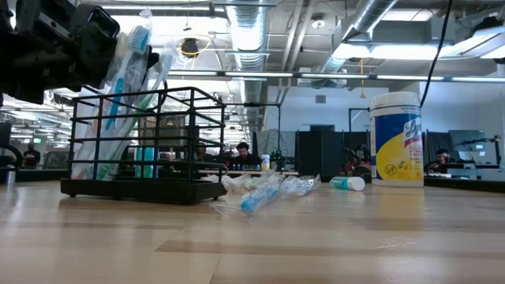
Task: Pick & Place toothbrushing station
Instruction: Put the bottom purple toothbrush into the wire organizer
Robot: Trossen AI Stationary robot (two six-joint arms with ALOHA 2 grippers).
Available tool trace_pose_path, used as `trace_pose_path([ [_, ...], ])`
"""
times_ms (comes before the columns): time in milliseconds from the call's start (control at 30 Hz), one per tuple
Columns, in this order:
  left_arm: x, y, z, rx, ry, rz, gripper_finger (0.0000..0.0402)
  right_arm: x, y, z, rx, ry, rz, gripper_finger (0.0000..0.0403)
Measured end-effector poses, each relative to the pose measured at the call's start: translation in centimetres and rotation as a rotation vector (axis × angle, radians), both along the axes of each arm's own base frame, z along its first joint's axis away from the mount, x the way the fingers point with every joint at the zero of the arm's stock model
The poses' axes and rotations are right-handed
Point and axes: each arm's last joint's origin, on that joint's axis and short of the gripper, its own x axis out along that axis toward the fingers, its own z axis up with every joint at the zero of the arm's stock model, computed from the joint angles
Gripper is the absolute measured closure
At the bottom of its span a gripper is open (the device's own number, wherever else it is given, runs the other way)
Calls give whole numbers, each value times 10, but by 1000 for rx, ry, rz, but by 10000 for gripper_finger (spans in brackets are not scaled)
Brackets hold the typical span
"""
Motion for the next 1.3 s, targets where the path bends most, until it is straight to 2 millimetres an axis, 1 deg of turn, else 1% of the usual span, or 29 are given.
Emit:
trace_pose_path([
  [233,-3,0,8,-1,-56,1,290,0,0,0,1,1,-1,305],
  [400,-6,0,17,27,-122,7,270,0,0,-1,38,17,15,305],
  [533,-9,2,22,27,-157,19,268,0,-4,-2,68,13,-9,305],
  [633,-10,5,24,29,-176,34,271,0,-11,-4,89,18,-52,305],
  [867,-10,8,24,31,-175,57,273,-1,-23,-7,149,43,-114,305],
  [1033,-12,6,27,28,-197,2,274,-1,-25,-7,156,45,-117,305],
  [1133,-15,4,33,29,-241,-23,274,-1,-25,-7,156,45,-118,305],
  [1300,-18,3,38,-2,-271,-47,266,-1,-25,-7,157,45,-117,305],
])
